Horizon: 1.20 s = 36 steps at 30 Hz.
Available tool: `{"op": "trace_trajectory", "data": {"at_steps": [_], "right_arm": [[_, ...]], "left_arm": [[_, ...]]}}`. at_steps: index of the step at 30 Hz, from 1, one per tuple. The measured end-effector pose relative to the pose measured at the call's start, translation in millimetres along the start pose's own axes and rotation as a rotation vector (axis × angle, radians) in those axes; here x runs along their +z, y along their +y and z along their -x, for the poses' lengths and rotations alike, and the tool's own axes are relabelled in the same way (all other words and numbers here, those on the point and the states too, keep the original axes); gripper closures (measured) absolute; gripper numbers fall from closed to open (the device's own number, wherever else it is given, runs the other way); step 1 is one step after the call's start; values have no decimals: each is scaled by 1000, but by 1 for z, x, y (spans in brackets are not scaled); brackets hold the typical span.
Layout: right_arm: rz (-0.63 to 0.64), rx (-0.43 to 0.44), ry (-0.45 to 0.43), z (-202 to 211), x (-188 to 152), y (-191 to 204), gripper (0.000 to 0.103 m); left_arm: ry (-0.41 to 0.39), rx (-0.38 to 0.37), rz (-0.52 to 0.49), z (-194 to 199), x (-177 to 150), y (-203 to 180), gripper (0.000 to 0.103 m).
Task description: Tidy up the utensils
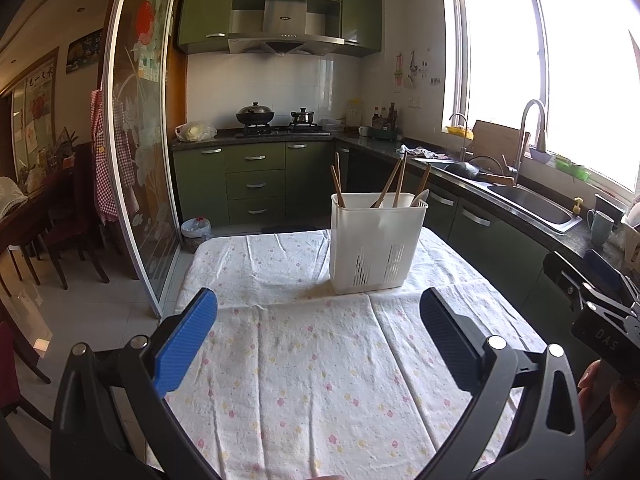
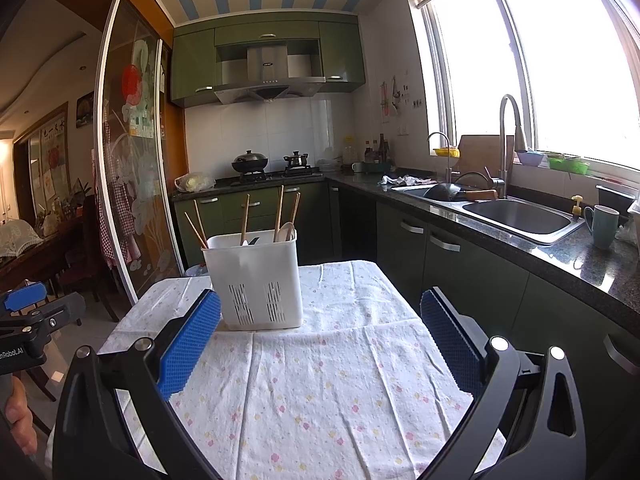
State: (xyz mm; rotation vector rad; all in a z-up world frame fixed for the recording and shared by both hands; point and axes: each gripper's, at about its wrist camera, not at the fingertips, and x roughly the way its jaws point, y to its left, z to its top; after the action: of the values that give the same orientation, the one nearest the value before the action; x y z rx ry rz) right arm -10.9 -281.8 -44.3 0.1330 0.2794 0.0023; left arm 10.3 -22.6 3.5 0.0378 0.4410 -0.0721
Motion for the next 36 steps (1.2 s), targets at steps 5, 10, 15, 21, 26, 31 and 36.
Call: {"op": "trace_trajectory", "data": {"at_steps": [5, 10, 15, 21, 26, 31, 36], "right_arm": [[0, -2, -1, 0, -1, 0, 4], [0, -4, 2, -2, -2, 0, 4], [1, -5, 2, -3, -3, 1, 4], [-1, -9, 4, -4, -4, 0, 4], [0, -9, 6, -5, -5, 0, 4], [-1, -12, 12, -7, -7, 0, 4], [-4, -15, 16, -10, -8, -1, 4]], "left_arm": [[1, 3, -1, -1, -1, -1, 7], [4, 4, -2, -2, -1, -2, 7], [11, 7, -12, -6, -3, -3, 7], [14, 8, -11, -8, -5, -4, 6], [19, 1, -14, -9, -5, -4, 7], [5, -6, -24, -11, -7, -5, 7], [2, -11, -31, -14, -9, -6, 7]]}}
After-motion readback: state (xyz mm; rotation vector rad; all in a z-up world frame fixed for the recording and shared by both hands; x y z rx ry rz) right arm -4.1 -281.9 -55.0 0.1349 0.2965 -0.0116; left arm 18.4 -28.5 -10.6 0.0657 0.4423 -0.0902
